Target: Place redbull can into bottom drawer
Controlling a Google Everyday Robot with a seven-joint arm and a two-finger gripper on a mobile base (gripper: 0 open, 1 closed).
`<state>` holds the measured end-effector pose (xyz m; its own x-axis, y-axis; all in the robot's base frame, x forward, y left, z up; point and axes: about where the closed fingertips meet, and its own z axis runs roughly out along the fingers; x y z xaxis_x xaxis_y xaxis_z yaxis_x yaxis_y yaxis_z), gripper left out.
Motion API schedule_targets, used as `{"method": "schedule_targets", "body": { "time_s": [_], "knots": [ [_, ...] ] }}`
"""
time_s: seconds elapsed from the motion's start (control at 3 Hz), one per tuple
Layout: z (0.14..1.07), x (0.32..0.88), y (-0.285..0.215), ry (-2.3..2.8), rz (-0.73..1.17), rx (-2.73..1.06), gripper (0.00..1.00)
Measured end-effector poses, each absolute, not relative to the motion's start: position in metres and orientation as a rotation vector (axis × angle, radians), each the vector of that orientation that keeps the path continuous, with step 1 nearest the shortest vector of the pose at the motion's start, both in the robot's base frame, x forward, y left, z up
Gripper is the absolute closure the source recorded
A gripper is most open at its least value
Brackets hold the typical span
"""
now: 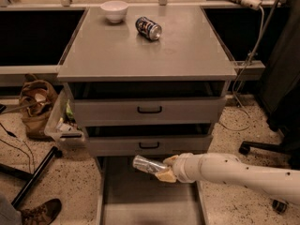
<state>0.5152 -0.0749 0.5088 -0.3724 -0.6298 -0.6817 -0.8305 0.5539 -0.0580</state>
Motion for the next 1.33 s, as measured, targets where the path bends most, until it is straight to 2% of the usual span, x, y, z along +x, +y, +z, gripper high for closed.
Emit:
{"method": "schedule_targets", "body": {
  "time_s": [0.67,1.33],
  "knots": [
    [0.428,0.511,-0.069,2.240,0.465,-1.176,1.00],
    [0.405,0.510,-0.074,2.263,0.442,-1.140,1.00]
  ]
}}
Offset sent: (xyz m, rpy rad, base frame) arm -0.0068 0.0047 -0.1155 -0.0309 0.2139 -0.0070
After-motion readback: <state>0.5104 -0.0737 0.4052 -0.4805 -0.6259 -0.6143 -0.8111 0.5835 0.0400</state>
